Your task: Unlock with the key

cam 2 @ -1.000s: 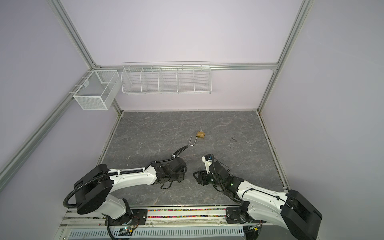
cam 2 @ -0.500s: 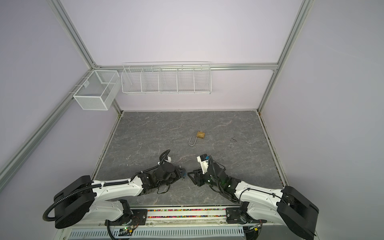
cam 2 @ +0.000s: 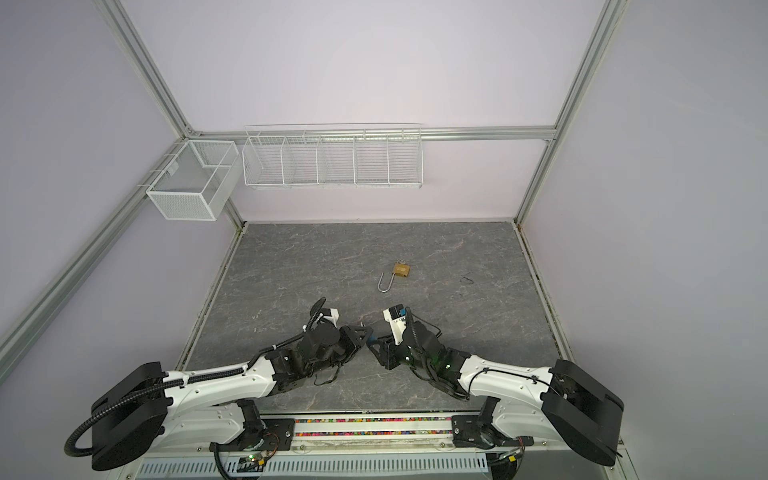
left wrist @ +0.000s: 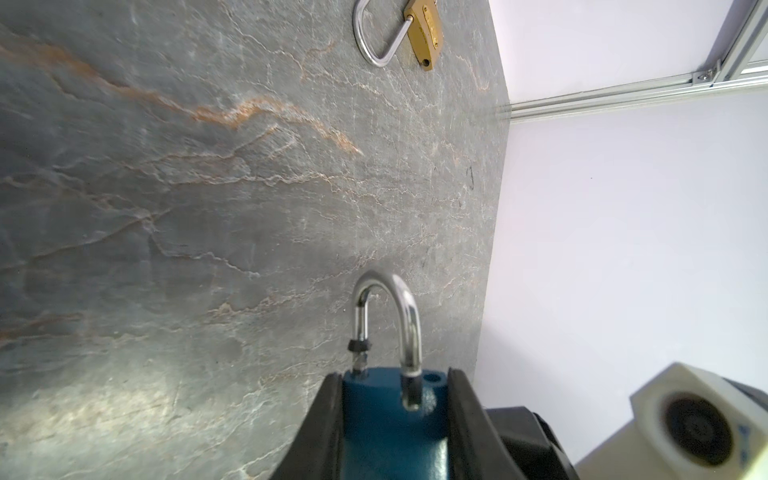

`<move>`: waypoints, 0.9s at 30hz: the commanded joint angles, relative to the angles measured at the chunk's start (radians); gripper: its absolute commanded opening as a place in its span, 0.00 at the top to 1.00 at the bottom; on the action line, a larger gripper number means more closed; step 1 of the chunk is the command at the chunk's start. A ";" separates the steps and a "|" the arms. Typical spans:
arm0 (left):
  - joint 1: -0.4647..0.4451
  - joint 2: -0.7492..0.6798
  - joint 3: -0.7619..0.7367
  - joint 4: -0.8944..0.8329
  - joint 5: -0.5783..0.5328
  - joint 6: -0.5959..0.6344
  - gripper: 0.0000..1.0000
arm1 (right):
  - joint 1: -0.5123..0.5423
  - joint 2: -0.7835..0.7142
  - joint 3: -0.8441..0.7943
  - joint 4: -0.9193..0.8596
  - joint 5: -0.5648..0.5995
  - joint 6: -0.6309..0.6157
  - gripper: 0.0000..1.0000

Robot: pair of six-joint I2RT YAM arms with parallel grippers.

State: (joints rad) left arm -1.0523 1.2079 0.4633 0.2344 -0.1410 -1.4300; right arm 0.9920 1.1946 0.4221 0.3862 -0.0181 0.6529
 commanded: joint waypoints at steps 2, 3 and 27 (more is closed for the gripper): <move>-0.005 -0.033 0.000 0.032 -0.014 -0.017 1.00 | 0.005 0.013 0.048 -0.032 0.025 -0.033 0.61; -0.005 -0.036 0.000 0.030 -0.015 -0.017 1.00 | 0.006 0.015 0.053 -0.036 0.026 -0.034 0.62; -0.048 -0.036 -0.090 0.243 -0.088 -0.171 1.00 | 0.014 0.037 0.115 -0.118 0.161 -0.001 0.91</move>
State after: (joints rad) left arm -1.0882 1.1877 0.3904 0.4042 -0.2241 -1.5669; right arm 1.0122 1.2400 0.5236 0.2832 0.0750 0.6350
